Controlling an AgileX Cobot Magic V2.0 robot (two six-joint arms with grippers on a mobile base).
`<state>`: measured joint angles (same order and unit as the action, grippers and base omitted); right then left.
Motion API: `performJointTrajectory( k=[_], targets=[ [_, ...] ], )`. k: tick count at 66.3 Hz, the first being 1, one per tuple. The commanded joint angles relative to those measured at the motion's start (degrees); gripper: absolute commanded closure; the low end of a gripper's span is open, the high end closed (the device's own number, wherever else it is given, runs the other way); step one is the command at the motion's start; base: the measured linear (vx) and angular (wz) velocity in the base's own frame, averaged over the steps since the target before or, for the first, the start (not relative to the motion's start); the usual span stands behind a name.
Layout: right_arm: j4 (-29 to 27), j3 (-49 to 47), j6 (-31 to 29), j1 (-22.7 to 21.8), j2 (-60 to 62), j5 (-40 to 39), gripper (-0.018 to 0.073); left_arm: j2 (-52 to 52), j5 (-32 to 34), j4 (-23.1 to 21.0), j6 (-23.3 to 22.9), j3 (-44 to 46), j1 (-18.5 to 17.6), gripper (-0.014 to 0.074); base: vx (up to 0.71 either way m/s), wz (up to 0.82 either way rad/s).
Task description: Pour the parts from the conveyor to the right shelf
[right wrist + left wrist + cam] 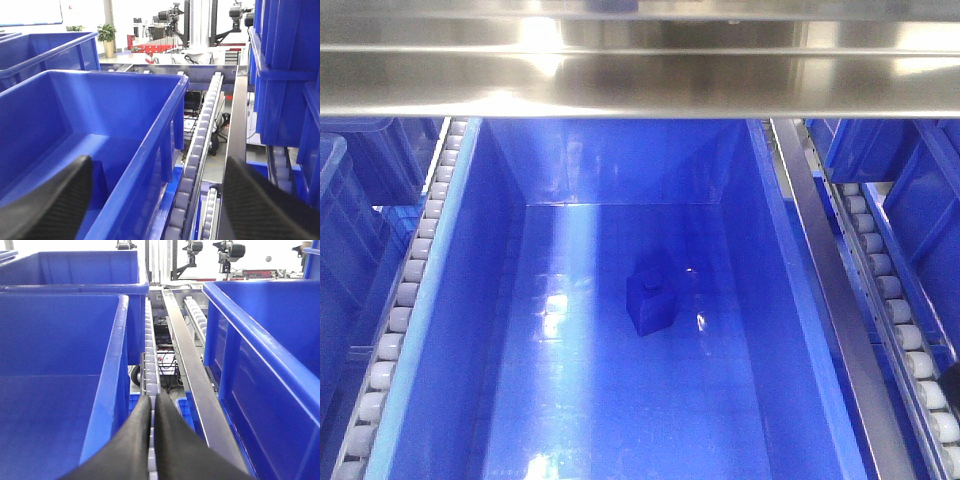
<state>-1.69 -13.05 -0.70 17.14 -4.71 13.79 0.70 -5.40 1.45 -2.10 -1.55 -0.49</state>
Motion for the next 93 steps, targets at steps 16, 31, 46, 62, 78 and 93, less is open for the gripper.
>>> performJointTrajectory(
  k=[16, 31, 46, 62, 78, 93],
  targets=[
    [0.81, -1.43, -0.70, -0.25, -0.63, -3.07, 0.0459, 0.80, 4.12, -0.35, -0.42, 1.07, -0.29, 0.0603, 0.00, 0.00],
    [0.72, -1.43, -0.70, -0.25, -0.63, -2.73, 0.0568, 0.68, 4.12, -0.35, -0.42, 1.12, -0.29, 0.0603, 0.00, 0.00],
    [0.72, -1.43, -0.70, -0.25, -0.63, -2.61, 0.0568, 0.68, 4.12, -0.35, -0.42, 1.12, -0.29, 0.0603, 0.00, 0.00],
    [0.72, -1.43, -0.70, -0.25, -0.63, -2.61, 0.0568, 0.68, 4.12, -0.35, -0.42, 1.12, -0.29, 0.0603, 0.00, 0.00],
    [0.77, 1.31, -0.90, -0.25, 1.17, -3.77, 0.0568, 0.68, 4.12, -0.35, -0.42, 1.12, -0.29, 0.0603, 0.00, 0.00],
    [0.11, 6.43, 0.27, -10.93, 3.18, -11.08, 0.0568, 0.68, 4.12, -0.35, -0.42, 1.12, -0.29, 0.0603, 0.00, 0.00]
  ],
)
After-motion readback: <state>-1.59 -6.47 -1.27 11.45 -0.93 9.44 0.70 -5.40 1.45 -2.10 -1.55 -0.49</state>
